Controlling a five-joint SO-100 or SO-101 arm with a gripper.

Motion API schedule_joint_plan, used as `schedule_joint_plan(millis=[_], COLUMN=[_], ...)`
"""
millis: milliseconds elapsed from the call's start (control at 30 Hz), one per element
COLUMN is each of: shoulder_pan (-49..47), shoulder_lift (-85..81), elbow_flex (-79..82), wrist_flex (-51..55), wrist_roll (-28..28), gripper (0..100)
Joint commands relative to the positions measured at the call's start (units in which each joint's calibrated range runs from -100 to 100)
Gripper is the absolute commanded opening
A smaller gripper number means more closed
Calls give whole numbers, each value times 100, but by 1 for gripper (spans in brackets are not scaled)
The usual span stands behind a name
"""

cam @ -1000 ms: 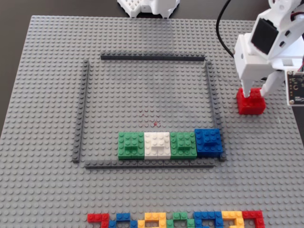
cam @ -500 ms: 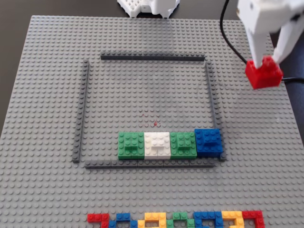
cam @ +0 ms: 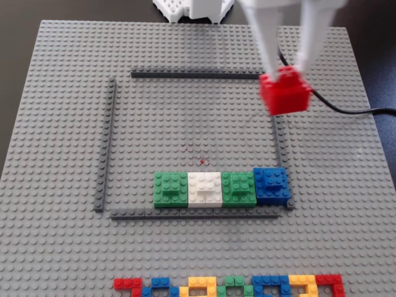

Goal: Grab the cube and place it into the grid

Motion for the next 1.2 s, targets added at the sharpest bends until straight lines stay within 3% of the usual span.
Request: schedule_joint_plan(millis=[0,500,1167], shoulder_pan=[690,2126,2222], shoulder_lift=[-651,-178,1602], elbow_flex=[384,710,-214], wrist_flex=[-261,-603,-980], wrist_roll=[303,972,962], gripper=[2,2,2])
